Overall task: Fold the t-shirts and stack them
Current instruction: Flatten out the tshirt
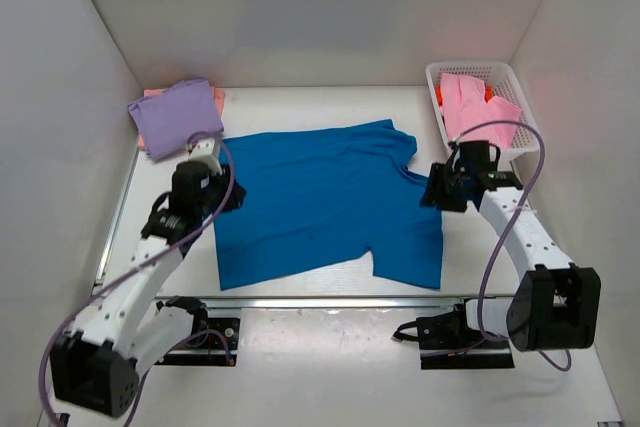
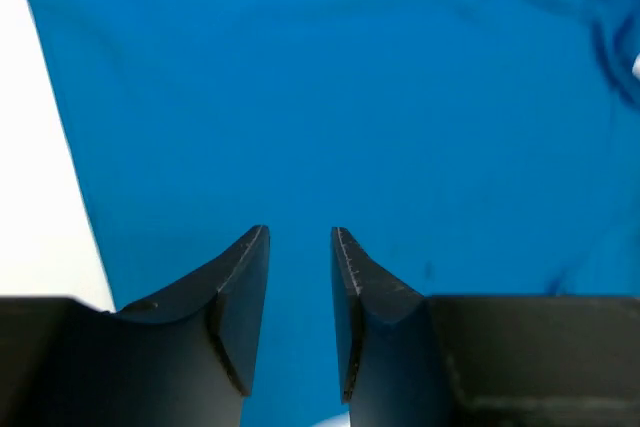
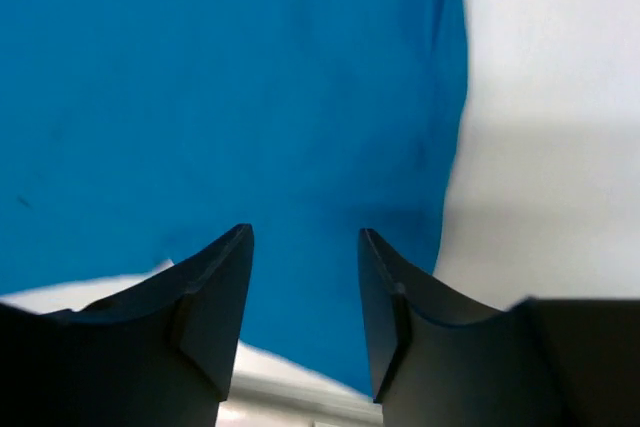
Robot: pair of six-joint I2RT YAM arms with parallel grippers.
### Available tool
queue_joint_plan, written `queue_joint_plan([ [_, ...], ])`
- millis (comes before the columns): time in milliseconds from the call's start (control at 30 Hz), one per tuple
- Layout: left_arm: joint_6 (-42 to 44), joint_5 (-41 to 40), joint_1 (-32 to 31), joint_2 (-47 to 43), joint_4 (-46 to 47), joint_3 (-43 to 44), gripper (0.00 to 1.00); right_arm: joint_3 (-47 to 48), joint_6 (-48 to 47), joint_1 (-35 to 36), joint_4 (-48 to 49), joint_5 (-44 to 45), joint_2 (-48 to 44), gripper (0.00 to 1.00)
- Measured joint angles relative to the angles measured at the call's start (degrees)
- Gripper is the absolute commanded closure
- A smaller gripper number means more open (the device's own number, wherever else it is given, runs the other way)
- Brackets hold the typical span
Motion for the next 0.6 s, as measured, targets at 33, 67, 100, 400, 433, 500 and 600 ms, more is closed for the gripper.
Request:
queue_joint_plan([
  [33, -1.0, 0.0, -0.6, -3.8, -1.8, -2.7, 0.57, -2.5, 0.7, 0.6, -1.9, 0.9, -1.3, 0.53],
  [67, -2.0, 0.0, -1.0, -6.8, -3.9, -4.7, 0.56, -3.8, 1.0, 0.9, -3.0, 1.2, -2.1, 0.51],
  [100, -2.8, 0.0, -1.4, -8.9, -5.5, -6.3, 0.54, -5.9, 1.9, 1.7, -4.6, 1.6, -3.7, 0.49],
  [400, -6.9, 0.5, -7.8, -7.5, -16.4, -11.0, 0.43, -15.9, 7.0, 2.5, -10.5, 1.8, -13.3, 0.42],
  [433, -7.3, 0.7, -8.7, -6.5, -16.9, -11.1, 0.42, -16.4, 7.1, 2.5, -10.6, 1.8, -13.3, 0.42],
  [500, -8.2, 0.6, -10.6, -3.8, -18.1, -11.1, 0.39, -17.3, 8.0, 2.5, -11.5, 1.8, -13.3, 0.41],
  [600, -9.9, 0.5, -12.7, -1.6, -18.7, -11.8, 0.4, -17.9, 8.9, 2.6, -12.0, 1.9, -13.3, 0.38],
])
